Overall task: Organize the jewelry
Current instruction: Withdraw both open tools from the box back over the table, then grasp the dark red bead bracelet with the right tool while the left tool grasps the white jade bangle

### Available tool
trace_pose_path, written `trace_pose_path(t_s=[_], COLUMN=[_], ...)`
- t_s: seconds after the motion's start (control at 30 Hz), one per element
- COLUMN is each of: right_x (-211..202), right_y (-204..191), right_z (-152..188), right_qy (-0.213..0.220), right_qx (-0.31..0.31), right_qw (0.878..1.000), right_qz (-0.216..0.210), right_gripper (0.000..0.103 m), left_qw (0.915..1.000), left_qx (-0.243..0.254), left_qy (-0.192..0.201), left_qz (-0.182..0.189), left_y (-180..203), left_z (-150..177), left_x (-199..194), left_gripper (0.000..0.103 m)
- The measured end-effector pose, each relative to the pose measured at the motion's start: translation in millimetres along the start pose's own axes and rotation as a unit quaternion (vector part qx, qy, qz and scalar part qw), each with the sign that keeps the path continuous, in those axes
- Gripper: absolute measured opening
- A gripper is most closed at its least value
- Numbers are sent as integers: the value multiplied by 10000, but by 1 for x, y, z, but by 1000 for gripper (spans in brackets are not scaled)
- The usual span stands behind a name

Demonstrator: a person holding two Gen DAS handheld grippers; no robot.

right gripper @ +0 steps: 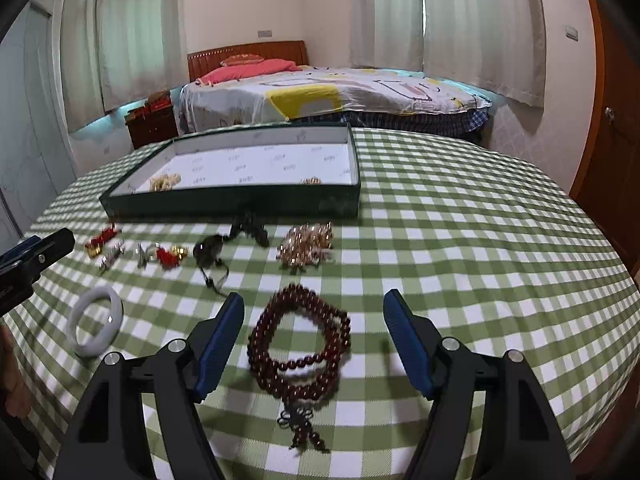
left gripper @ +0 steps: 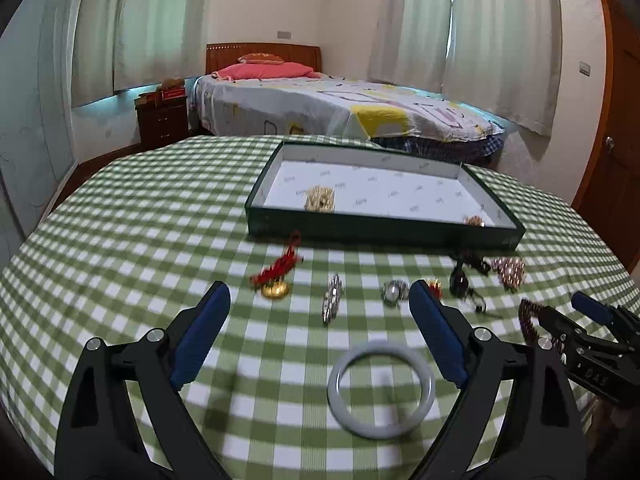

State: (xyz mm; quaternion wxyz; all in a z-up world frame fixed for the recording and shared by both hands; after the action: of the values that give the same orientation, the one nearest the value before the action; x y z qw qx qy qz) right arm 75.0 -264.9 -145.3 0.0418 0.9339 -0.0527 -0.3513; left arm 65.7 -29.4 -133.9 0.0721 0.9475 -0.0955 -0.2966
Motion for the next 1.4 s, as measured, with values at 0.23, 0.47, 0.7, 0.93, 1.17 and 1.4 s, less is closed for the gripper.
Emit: trace_pose_path(t_s=[0.23,0.47,0.7,0.93,1.17,1.4], right_x=[2,9,11,9,6,3], right_y=[-2,-3,-4,-5,-8,-11], right_z=[10,16,20,22,23,21], right_qy=[9,-93,-111,-71,-11,-5], right_qx=[-42,-45,-43,-28,-86,-160], right_qw=[10000,9999,9999,10000,10000,9997], right_qz=[50,41,34,52,6,-161], right_gripper=[74,77,77,77,54,27], left_qw=[10000,9999,9997,9991,9975,9965], left_qx=[-78,-3,196,315,351,400], left_qy=[-37,100,-86,-225,-562,-687], left_qz=[11,92,148,177,249,260], left_y=[0,7,17,24,27,27], left_z=[12,21,25,29,38,41], left_x=[1,0,11,19,31,33], left_gripper=[89,94,94,94,94,78])
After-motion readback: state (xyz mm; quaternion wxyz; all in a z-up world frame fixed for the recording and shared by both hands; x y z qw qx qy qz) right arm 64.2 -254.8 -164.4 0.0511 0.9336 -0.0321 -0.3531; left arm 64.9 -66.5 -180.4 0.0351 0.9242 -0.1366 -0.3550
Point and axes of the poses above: each gripper's, at about its wrist camera, not at the fingertips, and x roughly the way its jaws point, y to its right, z to its underside, the point moved 1 cm from there along x, roughly the way its jaws point, and after that the axes turned 13 degrees about z, right-handed, at the moved point
